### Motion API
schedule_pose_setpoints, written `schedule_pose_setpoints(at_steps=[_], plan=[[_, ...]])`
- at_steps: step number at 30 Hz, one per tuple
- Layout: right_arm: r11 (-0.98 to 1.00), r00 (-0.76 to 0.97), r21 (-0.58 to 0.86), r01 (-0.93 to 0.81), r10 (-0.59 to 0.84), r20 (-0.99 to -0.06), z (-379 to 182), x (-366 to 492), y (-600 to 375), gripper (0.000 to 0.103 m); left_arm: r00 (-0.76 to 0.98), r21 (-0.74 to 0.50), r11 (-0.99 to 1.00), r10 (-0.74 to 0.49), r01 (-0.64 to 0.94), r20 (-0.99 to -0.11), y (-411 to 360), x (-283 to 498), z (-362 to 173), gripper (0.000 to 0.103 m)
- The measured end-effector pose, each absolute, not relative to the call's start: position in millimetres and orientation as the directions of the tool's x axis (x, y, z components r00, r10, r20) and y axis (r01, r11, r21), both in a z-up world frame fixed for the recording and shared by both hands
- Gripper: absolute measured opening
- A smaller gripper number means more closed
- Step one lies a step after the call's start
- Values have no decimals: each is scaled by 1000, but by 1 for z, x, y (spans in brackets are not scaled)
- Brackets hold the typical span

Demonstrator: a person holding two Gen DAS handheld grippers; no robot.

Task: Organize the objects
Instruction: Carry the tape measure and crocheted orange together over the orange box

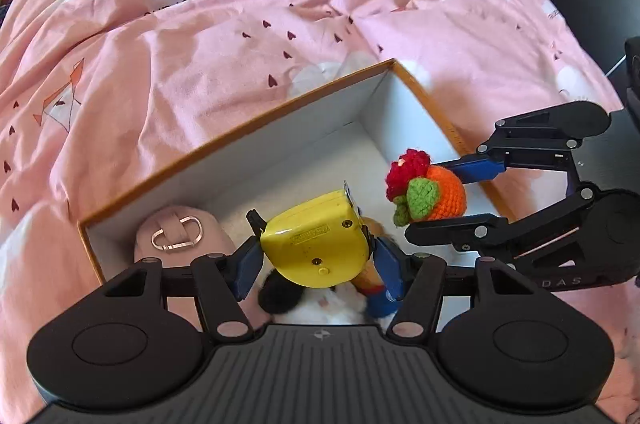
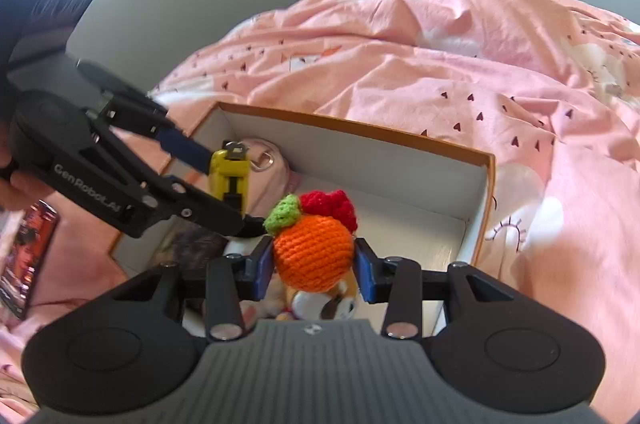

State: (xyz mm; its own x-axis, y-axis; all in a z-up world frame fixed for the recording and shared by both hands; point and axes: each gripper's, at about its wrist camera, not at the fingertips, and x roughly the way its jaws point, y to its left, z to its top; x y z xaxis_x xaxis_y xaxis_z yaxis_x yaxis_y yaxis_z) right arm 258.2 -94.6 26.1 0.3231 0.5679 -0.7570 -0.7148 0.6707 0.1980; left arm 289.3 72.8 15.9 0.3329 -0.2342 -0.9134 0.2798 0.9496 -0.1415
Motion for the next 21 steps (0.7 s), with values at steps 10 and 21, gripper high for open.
schedule_pose_setpoints(at_steps=[10, 21], plan=[[605, 308, -14, -796, 386, -870, -29, 315, -45, 44, 156, -12, 888, -94, 460, -983, 63, 346, -37, 70], [657, 168, 156, -737, 402, -900, -42, 349, -40, 44, 149, 160, 541, 64, 826, -987, 31, 315, -57, 70]])
